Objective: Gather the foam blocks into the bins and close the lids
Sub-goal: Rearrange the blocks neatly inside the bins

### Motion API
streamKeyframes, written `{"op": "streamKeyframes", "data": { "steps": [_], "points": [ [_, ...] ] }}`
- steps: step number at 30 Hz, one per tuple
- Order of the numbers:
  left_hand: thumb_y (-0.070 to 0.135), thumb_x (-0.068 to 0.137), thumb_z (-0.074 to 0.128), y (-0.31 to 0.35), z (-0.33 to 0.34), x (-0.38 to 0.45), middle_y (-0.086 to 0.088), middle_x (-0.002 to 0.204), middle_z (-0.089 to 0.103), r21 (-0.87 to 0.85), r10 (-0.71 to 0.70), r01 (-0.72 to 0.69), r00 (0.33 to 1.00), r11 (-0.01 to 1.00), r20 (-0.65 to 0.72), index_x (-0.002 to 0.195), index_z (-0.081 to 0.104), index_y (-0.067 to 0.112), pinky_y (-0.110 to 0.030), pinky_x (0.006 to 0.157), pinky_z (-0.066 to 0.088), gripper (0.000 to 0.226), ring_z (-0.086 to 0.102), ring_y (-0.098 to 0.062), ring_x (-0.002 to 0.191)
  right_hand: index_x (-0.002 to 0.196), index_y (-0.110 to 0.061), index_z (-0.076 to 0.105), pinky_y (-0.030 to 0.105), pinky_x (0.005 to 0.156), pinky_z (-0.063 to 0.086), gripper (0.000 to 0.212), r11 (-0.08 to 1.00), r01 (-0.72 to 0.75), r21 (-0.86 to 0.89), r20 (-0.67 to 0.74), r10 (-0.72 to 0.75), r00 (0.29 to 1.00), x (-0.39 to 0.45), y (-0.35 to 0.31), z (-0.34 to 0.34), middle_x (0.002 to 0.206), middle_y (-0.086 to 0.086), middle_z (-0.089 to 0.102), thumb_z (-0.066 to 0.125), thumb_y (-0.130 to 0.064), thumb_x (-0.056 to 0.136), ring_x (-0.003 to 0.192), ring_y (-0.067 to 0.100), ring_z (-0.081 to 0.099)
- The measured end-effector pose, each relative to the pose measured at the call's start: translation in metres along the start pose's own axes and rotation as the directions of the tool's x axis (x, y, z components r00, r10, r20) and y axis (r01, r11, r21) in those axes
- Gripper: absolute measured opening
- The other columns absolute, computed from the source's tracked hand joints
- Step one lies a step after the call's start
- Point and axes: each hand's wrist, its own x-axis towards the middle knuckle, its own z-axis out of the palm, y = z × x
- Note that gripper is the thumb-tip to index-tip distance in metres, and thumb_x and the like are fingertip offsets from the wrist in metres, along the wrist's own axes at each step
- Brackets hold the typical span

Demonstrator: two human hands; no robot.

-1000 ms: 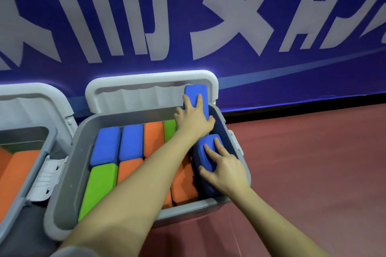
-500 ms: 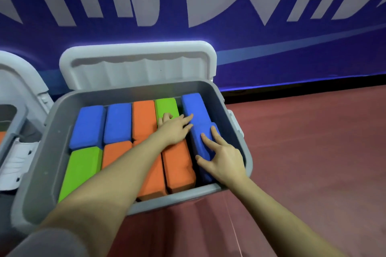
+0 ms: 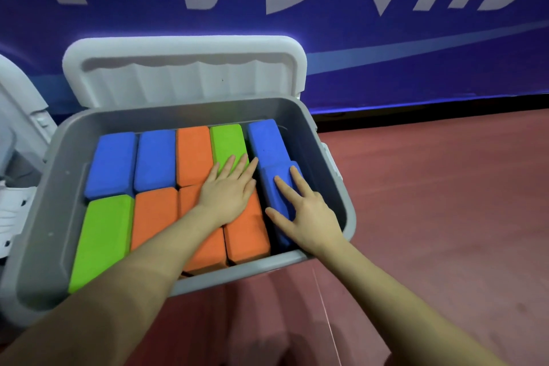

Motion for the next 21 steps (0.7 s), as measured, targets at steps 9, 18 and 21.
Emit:
{"op": "streamKeyframes", "data": {
  "steps": [9,18,21],
  "points": [
    [0.043,0.101,0.009,0.0,0.003,0.001,0.008,0.161,-0.001,0.063,0.004,-0.002,0.999,0.998,-0.038,0.152,0.004,0.034,-0.048,0.117,-0.004,0.053,-0.004,-0.019,0.148,0.149,-0.027,0.032,0.038,0.119,0.012,0.059,0.999,0.039,-0.031,-0.032,-0.04,0.999,0.064,-0.001,-0.002,0.159,0.004,0.021,0.03,-0.054,0.097,0.147,0.025,0.014],
    [0.049,0.086,-0.006,0.008,0.004,0.003,-0.01,0.16,-0.001,0.054,-0.113,0.116,0.992,0.992,-0.048,0.153,0.004,0.018,-0.047,0.116,-0.006,0.075,-0.002,-0.028,0.148,0.152,-0.023,0.022,0.032,0.119,-0.002,0.061,0.997,0.054,-0.054,0.024,-0.052,0.998,0.069,0.013,0.011,0.161,0.0,0.012,0.021,-0.052,0.099,0.149,0.02,0.002],
    [0.047,0.086,-0.008,0.007,0.002,0.003,-0.005,0.161,-0.008,0.073,-0.086,0.087,0.996,0.994,-0.018,0.153,-0.003,0.018,-0.045,0.116,-0.008,0.073,-0.008,-0.027,0.147,0.153,-0.022,0.022,0.034,0.119,-0.003,0.078,0.994,0.071,-0.079,0.037,-0.069,0.997,0.068,0.006,0.028,0.161,0.001,0.013,0.002,-0.059,0.086,0.149,0.022,0.003]
  ]
}}
